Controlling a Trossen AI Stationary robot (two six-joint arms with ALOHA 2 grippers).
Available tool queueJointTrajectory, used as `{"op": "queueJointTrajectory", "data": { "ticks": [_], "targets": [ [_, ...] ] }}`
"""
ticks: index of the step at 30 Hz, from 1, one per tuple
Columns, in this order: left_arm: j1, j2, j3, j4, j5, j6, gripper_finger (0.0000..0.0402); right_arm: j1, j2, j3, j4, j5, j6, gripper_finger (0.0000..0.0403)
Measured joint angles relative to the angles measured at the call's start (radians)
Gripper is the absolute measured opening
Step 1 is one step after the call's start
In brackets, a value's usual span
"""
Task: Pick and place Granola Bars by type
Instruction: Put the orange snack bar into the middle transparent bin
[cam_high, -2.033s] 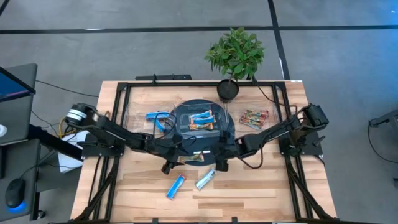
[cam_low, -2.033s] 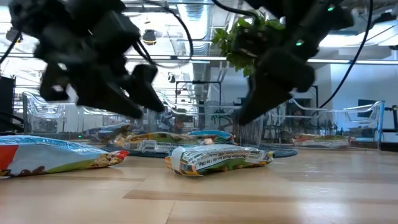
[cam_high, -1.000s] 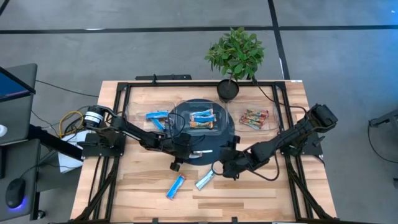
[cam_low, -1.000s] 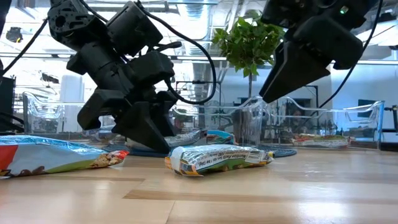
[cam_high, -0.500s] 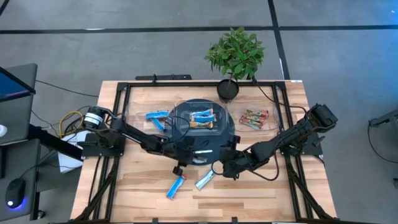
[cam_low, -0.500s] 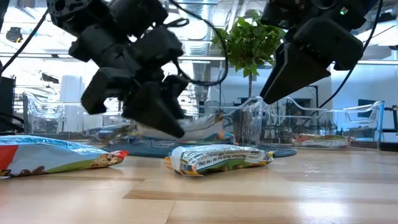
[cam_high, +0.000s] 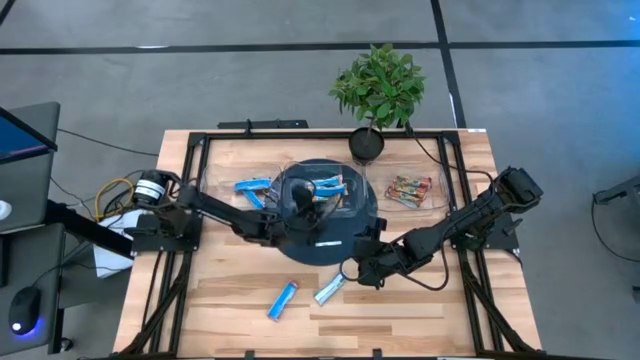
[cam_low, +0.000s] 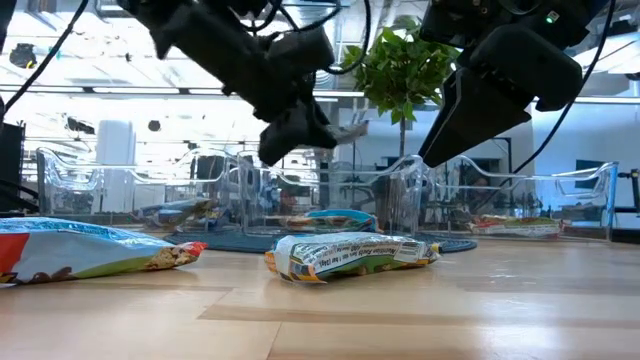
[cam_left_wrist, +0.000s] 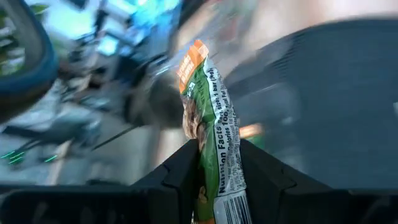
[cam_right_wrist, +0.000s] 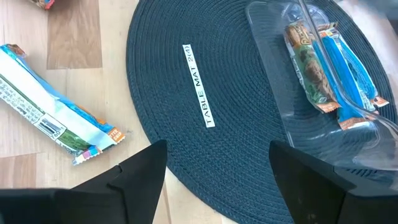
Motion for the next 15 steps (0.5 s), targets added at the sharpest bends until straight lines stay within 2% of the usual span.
{"op": "queueJointTrajectory", "data": {
  "ticks": [2, 7, 12, 15],
  "targets": [
    [0.035, 0.0, 0.005, 0.001, -0.041, 0.032, 0.0098, 0.0, 0.0, 0.0, 0.0, 0.0, 0.002, 0.0275],
    [0.134, 0.0, 0.005, -0.002, -0.047, 0.02, 0.0098, 0.0, 0.0, 0.0, 0.002, 0.0, 0.01, 0.0275],
    [0.18, 0.0, 0.005, -0.037, -0.008, -0.033, 0.0102, -0.001, 0.0, 0.0, 0.003, 0.0, 0.01, 0.0275],
    [0.183, 0.0, 0.005, -0.041, 0.013, -0.048, 0.0119, -0.005, 0.002, 0.0, 0.007, 0.001, 0.01, 0.0275]
  ]
}}
